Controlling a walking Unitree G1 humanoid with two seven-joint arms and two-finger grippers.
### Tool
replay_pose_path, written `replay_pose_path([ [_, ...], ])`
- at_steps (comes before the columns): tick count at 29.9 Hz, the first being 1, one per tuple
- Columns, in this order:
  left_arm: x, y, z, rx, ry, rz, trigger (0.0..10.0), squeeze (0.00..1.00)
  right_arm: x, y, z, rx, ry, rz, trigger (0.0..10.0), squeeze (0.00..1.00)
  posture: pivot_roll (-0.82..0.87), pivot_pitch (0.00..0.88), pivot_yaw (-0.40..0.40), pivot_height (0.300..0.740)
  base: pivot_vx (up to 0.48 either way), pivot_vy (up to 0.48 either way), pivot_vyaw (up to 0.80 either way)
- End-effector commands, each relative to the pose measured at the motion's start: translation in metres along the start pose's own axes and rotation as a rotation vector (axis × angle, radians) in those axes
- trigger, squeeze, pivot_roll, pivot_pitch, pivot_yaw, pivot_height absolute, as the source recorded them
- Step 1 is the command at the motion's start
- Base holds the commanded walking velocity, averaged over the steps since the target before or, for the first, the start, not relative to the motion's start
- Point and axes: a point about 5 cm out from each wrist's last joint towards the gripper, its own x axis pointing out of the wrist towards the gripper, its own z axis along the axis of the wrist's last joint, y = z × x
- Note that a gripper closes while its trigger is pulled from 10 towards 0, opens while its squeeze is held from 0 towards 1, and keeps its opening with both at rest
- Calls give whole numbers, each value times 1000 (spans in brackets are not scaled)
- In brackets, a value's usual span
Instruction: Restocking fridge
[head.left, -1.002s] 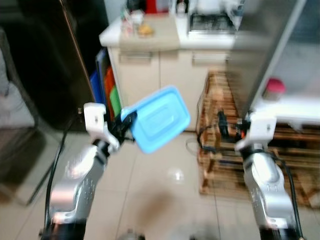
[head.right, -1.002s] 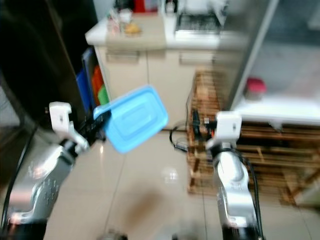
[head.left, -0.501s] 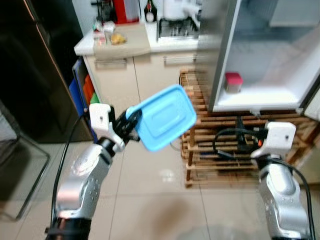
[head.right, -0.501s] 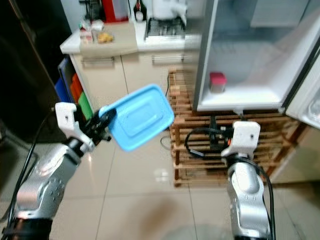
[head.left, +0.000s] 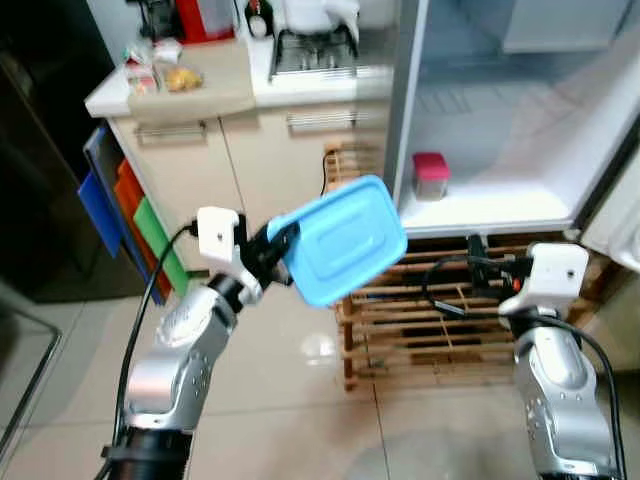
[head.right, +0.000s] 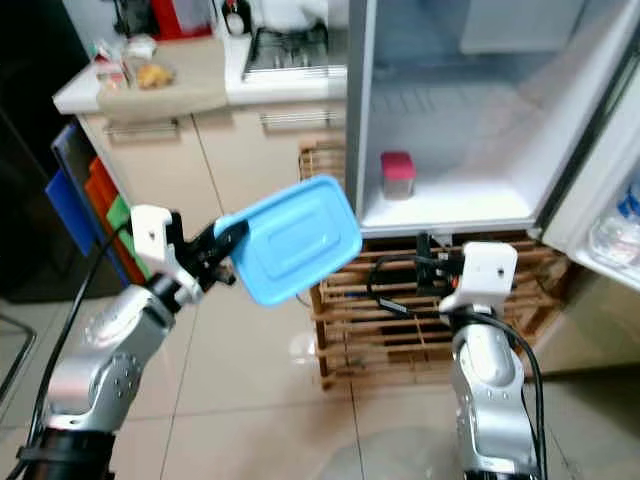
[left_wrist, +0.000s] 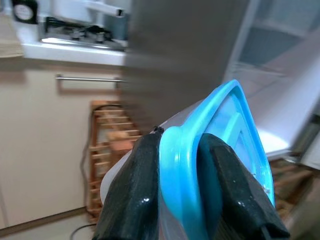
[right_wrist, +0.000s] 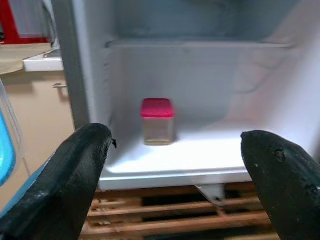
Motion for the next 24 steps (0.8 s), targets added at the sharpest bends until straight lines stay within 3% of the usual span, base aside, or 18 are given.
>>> replay_pose_path([
  [1,1,0,10,30,-42,-10,10000,0,0,6,5,5,-22,22,10000,0,-176,10,72,740,371,-300,0],
  [13,2,-8,17,22,-67,-70,10000,0,1,8,4,7,-17,31,10000,0,-172,12,71,740,373,-298,0],
  [17,2,-9,18,17,-71,-76,10000,0,1,9,3,7,-16,33,10000,0,-170,12,70,740,435,0,0],
  [20,2,-11,18,14,-68,-94,10000,0,2,10,3,8,-14,38,10000,0,-169,12,70,740,0,0,0],
  [24,-1,-16,4,64,57,-185,10000,0,3,11,3,8,-14,41,10000,0,-167,11,69,740,0,0,0],
])
